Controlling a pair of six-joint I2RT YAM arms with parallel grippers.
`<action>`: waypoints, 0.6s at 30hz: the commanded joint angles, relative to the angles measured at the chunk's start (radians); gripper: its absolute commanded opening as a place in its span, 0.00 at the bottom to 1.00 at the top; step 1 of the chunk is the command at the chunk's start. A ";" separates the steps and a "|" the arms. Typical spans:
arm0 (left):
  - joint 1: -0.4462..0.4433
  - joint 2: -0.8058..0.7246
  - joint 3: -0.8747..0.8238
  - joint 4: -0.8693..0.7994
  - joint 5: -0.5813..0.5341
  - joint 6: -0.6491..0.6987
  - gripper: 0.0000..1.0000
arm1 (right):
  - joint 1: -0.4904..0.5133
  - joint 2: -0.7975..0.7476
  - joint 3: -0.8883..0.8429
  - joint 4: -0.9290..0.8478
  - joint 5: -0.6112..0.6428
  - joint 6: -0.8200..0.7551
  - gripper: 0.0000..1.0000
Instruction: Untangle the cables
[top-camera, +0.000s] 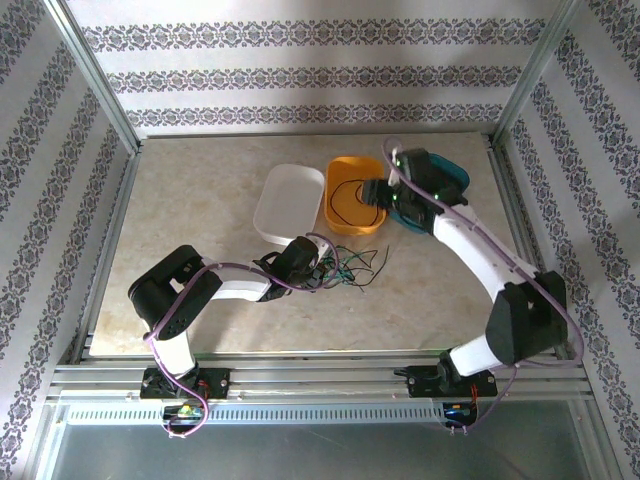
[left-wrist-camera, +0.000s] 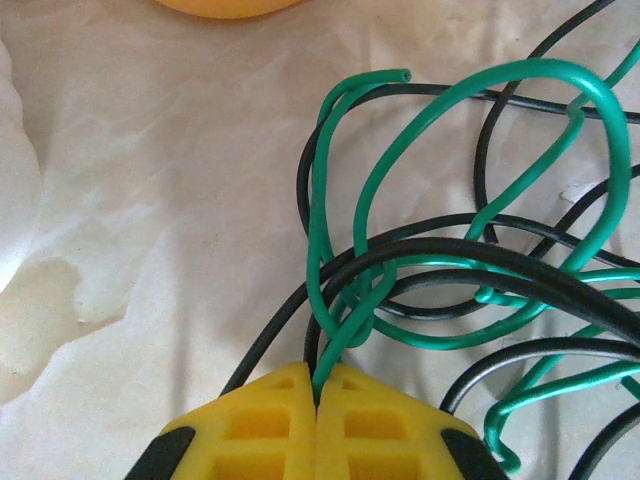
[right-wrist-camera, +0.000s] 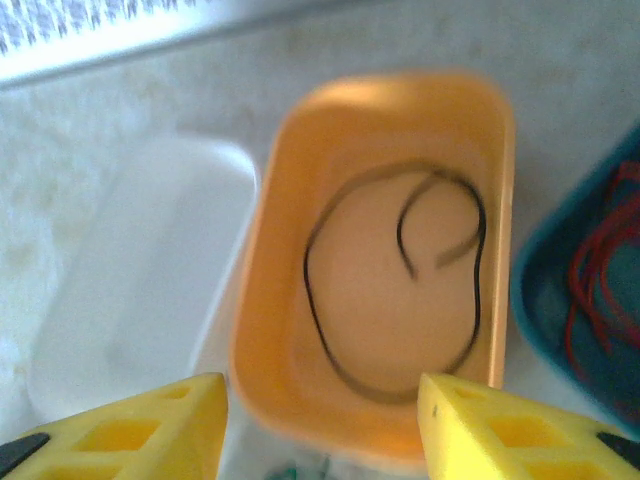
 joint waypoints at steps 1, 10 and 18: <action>0.008 -0.013 0.007 -0.057 -0.016 0.027 0.00 | 0.031 -0.033 -0.124 -0.064 -0.071 0.032 0.52; 0.008 -0.012 0.012 -0.055 -0.017 0.025 0.00 | 0.080 0.014 -0.237 -0.055 -0.002 0.126 0.46; 0.008 -0.018 0.007 -0.061 -0.018 0.025 0.00 | 0.081 0.075 -0.236 -0.049 0.009 0.129 0.42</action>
